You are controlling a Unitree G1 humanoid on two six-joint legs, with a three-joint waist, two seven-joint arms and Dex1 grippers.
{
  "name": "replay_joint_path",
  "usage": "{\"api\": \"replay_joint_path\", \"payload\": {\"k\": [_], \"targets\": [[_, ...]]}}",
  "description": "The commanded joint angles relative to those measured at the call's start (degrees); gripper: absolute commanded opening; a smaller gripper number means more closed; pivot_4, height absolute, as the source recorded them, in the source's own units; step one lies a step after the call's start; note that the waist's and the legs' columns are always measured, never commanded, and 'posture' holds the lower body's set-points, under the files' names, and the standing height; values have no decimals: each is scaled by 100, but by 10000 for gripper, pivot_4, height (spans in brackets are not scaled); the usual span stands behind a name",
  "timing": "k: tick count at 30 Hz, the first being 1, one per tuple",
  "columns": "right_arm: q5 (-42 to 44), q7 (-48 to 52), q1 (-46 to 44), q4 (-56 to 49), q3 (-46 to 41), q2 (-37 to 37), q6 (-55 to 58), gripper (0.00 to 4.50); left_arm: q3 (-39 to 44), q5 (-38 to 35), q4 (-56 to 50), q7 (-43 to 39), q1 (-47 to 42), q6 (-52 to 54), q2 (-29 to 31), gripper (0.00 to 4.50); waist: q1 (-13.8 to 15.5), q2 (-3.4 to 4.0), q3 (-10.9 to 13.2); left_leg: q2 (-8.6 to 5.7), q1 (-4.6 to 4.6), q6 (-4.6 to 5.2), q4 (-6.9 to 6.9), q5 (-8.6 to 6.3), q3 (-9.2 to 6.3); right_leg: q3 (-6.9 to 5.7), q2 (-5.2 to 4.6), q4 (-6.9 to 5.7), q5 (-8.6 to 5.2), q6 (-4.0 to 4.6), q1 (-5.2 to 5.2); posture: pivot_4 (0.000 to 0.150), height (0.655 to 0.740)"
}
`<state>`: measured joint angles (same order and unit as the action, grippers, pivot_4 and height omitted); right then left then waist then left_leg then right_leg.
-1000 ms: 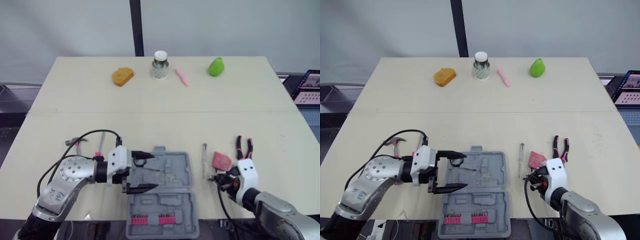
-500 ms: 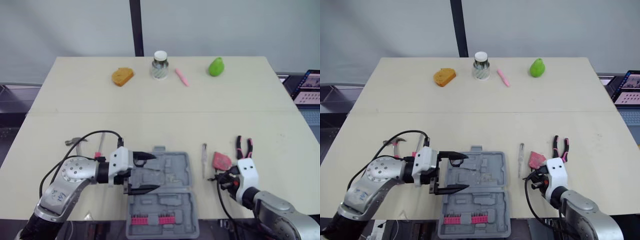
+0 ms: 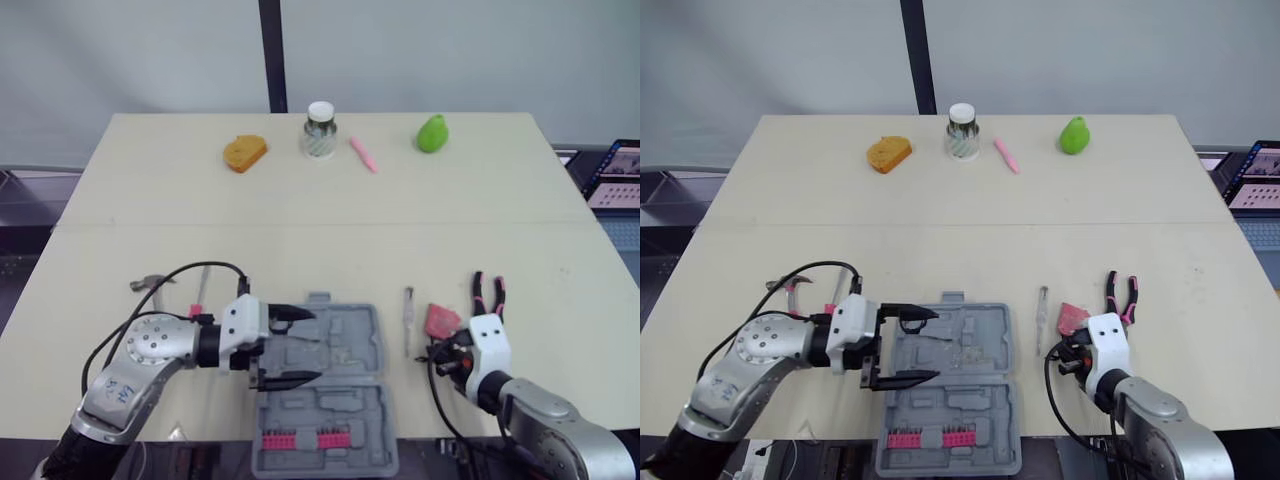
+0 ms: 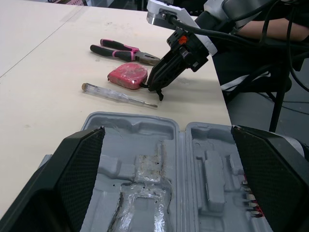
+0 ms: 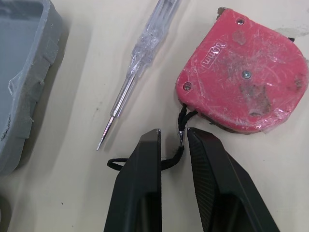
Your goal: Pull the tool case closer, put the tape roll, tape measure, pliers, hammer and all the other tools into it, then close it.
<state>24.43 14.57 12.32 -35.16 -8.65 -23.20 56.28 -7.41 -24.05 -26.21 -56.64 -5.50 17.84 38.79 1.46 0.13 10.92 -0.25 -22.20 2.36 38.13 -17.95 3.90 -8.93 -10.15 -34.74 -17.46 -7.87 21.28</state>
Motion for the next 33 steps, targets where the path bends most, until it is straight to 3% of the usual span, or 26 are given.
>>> {"api": "replay_joint_path", "payload": {"k": [1,14,17,18,33], "targets": [[-82,-77,39,8,18,26,-35,9429,-15,46,-89,17,-39,-94,-34,45000,-1,0,0,0,0,0,0,0,0,0,0,0,0,0,0,1500,7400],[-231,-77,48,150,-16,187,-138,9429,-107,42,-141,21,-24,-81,-43,45000,-5,0,0,1,1,0,0,0,0,0,1,-1,0,0,0,1500,7400],[-244,-55,46,159,-35,168,-157,511,-127,48,-143,10,-27,-90,-46,45000,-6,0,-1,1,1,0,0,0,0,0,2,-1,0,0,0,1500,7400],[-248,-34,59,145,-39,159,-164,198,-136,50,-145,2,-17,-100,-47,45000,-6,1,-1,1,1,0,0,0,0,0,2,-1,0,0,0,1500,7400],[22,420,646,-497,-44,-293,7,198,-194,192,-68,-77,75,-404,-50,45000,2,1,-1,1,0,0,0,0,-1,0,2,0,0,0,0,1500,7400]]}}
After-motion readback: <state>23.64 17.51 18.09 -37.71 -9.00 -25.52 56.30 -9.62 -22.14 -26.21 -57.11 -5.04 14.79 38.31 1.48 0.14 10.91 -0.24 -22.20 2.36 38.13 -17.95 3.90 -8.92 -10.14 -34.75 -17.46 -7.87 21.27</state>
